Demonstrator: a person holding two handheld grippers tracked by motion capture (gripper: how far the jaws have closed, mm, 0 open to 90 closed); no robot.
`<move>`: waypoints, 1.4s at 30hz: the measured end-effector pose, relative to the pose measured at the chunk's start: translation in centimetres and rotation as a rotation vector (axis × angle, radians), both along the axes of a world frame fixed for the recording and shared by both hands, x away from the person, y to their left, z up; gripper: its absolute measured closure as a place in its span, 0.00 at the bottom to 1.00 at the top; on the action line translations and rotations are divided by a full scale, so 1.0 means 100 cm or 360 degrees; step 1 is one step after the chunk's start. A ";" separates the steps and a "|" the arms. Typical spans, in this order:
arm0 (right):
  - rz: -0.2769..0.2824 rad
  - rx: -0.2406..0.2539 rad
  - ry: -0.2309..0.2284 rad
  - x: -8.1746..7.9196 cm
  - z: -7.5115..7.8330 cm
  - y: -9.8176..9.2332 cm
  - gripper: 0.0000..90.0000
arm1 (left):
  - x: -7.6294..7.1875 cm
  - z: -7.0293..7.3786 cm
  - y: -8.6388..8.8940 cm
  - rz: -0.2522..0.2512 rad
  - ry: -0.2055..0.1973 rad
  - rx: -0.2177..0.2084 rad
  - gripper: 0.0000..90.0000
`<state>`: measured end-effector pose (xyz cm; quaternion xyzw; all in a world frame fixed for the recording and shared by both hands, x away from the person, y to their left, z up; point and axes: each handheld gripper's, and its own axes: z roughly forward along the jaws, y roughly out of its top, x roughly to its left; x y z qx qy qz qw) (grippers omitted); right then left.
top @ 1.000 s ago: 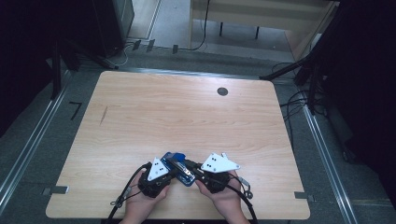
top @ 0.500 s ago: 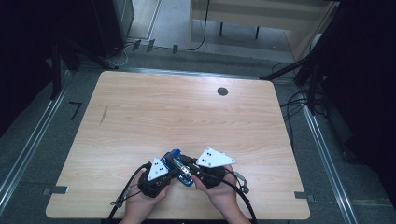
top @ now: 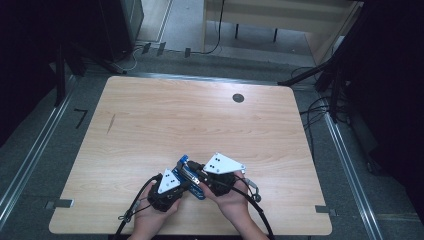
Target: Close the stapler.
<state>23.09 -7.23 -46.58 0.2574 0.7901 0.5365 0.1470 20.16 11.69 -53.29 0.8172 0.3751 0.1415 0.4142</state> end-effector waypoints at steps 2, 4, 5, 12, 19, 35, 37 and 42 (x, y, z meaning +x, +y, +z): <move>0.0004 -0.0003 0.0002 0.001 0.001 0.001 1.00 | 0.000 0.000 0.000 0.0000 0.0001 0.0000 1.00; 0.0004 -0.0001 -0.0001 0.002 0.001 0.003 1.00 | 0.000 0.000 0.000 0.0000 0.0000 0.0000 1.00; 0.0005 0.0001 0.0000 0.003 0.001 0.003 1.00 | 0.000 0.000 0.000 0.0000 -0.0001 0.0000 1.00; 0.0004 -0.0002 -0.0003 0.006 0.003 0.008 1.00 | 0.000 0.000 0.000 0.0003 -0.0006 -0.0002 1.00; 0.0010 0.0001 0.0000 0.010 0.004 0.012 1.00 | 0.000 0.000 0.000 0.0000 -0.0005 0.0000 1.00; 0.0017 -0.0007 0.0007 0.019 0.006 0.023 1.00 | 0.000 0.000 -0.001 0.0002 -0.0010 0.0002 1.00; 0.0021 -0.0010 0.0003 0.020 0.006 0.024 1.00 | 0.000 0.000 -0.001 0.0003 -0.0012 0.0004 1.00; 0.0018 -0.0007 0.0003 0.023 0.006 0.029 1.00 | 0.000 0.000 -0.001 0.0002 -0.0013 0.0008 1.00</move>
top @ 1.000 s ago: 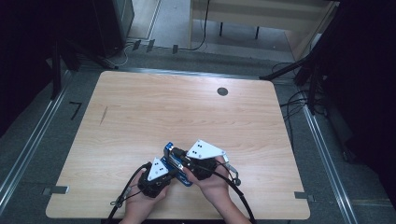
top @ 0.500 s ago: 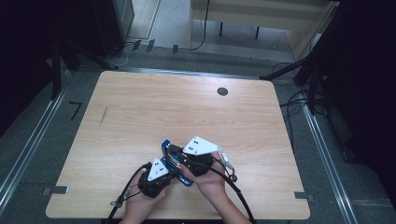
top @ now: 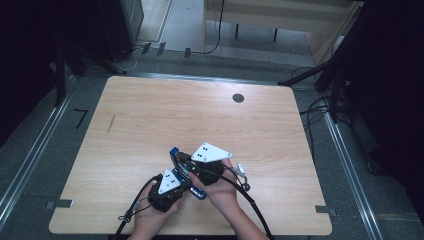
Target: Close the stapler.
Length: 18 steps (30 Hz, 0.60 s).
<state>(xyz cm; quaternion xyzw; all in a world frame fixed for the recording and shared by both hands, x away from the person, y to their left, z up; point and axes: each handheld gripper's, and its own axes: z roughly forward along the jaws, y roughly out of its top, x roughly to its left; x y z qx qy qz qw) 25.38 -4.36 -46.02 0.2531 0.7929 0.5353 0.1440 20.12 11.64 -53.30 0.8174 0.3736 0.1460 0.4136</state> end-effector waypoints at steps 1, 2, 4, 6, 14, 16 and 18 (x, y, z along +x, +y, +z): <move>0.0001 0.0004 0.0002 0.001 0.000 0.001 1.00 | 0.000 0.000 0.000 0.0000 0.0000 0.0000 1.00; 0.0001 0.0004 0.0002 0.001 0.000 0.001 1.00 | 0.000 0.000 0.000 0.0000 0.0000 0.0000 1.00; 0.0003 0.0010 0.0002 0.002 -0.001 0.003 1.00 | 0.000 0.000 0.000 -0.0002 0.0000 0.0003 1.00; 0.0004 -0.0014 0.0012 0.005 -0.003 0.006 1.00 | 0.000 0.000 0.000 -0.0002 -0.0001 0.0000 1.00; 0.0019 -0.0036 0.0035 0.010 -0.010 0.010 1.00 | 0.000 0.000 0.000 -0.0003 0.0001 0.0002 1.00; 0.0017 -0.0042 0.0039 0.011 -0.011 0.012 1.00 | 0.000 0.000 0.000 -0.0004 0.0001 0.0003 1.00; 0.0021 -0.0045 0.0041 0.012 -0.011 0.013 1.00 | 0.000 0.000 0.000 -0.0004 0.0001 0.0003 1.00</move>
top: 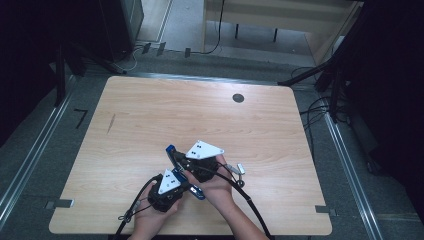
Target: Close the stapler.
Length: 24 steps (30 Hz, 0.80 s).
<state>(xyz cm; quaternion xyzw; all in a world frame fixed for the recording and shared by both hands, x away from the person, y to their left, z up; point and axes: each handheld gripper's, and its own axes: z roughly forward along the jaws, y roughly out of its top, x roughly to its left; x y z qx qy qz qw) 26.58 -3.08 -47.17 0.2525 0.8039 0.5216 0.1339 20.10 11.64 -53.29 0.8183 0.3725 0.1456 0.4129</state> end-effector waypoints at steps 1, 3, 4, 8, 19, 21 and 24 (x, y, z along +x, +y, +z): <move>0.0000 0.0001 0.0005 0.001 0.000 0.001 1.00 | 0.000 0.000 0.000 0.0000 0.0000 0.0000 1.00; 0.0007 0.0001 0.0011 0.002 -0.001 0.002 1.00 | 0.000 0.000 0.000 -0.0003 -0.0001 0.0003 1.00; 0.0009 0.0001 0.0012 0.003 -0.002 0.003 1.00 | 0.000 0.000 0.000 -0.0004 -0.0003 0.0006 1.00; 0.0022 -0.0006 0.0026 0.006 -0.005 0.005 1.00 | 0.000 0.000 0.000 -0.0002 0.0001 0.0001 1.00; 0.0049 -0.0024 0.0065 0.014 -0.009 0.012 1.00 | 0.000 0.000 0.000 -0.0004 0.0001 -0.0001 1.00; 0.0056 -0.0023 0.0073 0.016 -0.010 0.013 1.00 | 0.000 0.000 0.000 -0.0003 0.0001 -0.0002 1.00; 0.0064 -0.0020 0.0087 0.018 -0.011 0.014 1.00 | 0.000 0.000 0.000 -0.0005 0.0001 0.0001 1.00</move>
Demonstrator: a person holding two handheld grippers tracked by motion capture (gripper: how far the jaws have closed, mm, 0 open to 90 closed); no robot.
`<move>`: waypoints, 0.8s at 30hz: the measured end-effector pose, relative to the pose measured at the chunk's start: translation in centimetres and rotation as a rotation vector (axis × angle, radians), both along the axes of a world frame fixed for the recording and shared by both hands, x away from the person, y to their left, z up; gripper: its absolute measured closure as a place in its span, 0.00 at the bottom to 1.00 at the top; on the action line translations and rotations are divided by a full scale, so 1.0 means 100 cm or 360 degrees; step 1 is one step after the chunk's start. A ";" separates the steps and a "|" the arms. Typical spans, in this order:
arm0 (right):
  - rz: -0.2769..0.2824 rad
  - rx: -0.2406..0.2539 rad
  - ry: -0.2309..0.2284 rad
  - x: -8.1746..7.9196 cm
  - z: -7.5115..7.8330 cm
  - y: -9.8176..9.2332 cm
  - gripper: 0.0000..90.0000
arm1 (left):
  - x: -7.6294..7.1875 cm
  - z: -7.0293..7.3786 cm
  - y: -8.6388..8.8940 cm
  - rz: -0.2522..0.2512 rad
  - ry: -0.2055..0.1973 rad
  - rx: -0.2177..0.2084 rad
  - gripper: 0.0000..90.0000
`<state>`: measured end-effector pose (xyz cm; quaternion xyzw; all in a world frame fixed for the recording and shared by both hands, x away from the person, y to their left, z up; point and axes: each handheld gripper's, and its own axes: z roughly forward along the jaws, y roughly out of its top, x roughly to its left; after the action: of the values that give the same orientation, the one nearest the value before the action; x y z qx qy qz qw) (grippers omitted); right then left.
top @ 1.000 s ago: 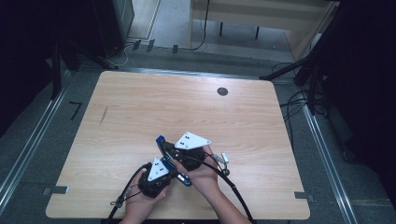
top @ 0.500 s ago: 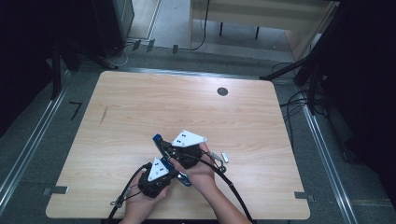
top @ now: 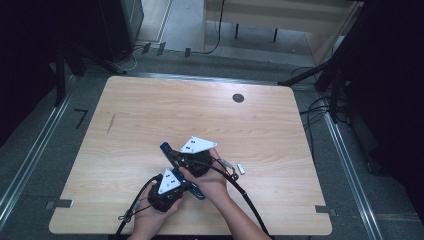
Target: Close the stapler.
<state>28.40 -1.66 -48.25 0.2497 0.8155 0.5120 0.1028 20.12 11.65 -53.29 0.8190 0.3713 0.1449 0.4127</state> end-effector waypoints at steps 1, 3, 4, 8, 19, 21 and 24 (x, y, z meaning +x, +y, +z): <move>0.0000 0.0000 0.0000 0.000 0.000 0.000 1.00 | 0.000 0.000 0.000 0.0000 0.0000 0.0000 1.00; 0.0002 -0.0008 0.0001 0.001 -0.001 0.001 1.00 | 0.000 0.000 0.000 0.0000 0.0000 -0.0002 1.00; 0.0000 -0.0006 0.0006 0.002 -0.001 0.002 1.00 | 0.000 0.000 0.000 0.0001 0.0001 -0.0001 1.00; 0.0006 -0.0027 0.0019 0.003 -0.003 0.004 1.00 | 0.000 0.000 0.000 0.0001 0.0001 -0.0001 1.00; 0.0007 -0.0072 0.0055 0.007 -0.012 0.011 1.00 | 0.000 0.000 0.000 0.0001 -0.0002 0.0002 1.00; 0.0007 -0.0077 0.0060 0.007 -0.012 0.012 1.00 | 0.000 0.000 0.000 0.0000 -0.0002 0.0005 1.00; 0.0006 -0.0090 0.0069 0.009 -0.014 0.014 1.00 | 0.000 0.000 0.000 -0.0001 -0.0003 0.0007 1.00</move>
<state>29.29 -0.29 -49.69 0.2563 0.8322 0.4832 0.0913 20.10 11.65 -53.28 0.8199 0.3704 0.1461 0.4114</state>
